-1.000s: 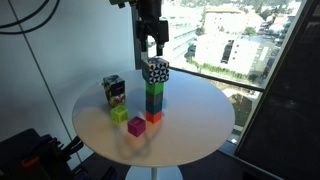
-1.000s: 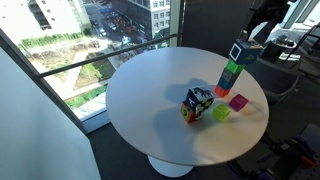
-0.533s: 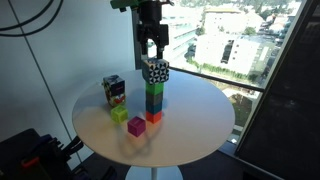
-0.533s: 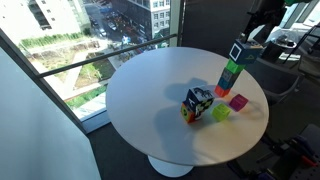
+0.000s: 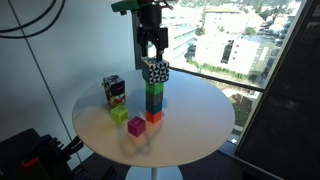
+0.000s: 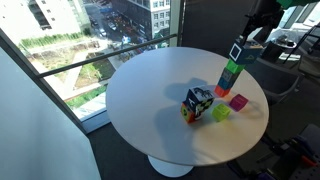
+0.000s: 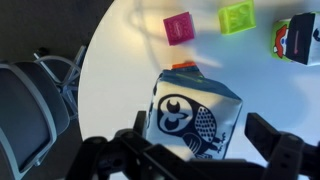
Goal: Remove the block with an owl from the stack and stack it on top of the block with a zebra image on top of it
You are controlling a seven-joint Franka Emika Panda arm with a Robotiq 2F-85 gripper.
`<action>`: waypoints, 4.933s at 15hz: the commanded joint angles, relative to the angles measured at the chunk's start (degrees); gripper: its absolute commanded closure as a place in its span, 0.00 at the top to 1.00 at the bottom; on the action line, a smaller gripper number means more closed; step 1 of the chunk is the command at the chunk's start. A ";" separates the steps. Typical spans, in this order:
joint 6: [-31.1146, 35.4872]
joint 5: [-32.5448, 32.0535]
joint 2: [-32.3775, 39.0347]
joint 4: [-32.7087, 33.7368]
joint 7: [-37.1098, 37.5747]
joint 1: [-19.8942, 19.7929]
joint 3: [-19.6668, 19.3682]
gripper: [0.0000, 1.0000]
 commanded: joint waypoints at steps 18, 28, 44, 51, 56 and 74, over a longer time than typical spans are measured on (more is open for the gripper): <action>1.09 -0.31 2.95 0.46 0.83 -0.02 -0.01 0.74; -2.38 -0.07 0.53 1.71 -0.14 0.10 0.16 0.19; -2.70 1.28 -6.61 -2.38 -7.63 3.68 3.75 0.07; -1.13 5.12 -8.68 -7.16 -22.90 6.23 4.79 0.07; -0.62 6.79 -9.29 -9.71 -28.86 7.27 5.12 0.07; 0.43 5.26 -7.28 -9.58 -26.23 8.06 6.52 0.07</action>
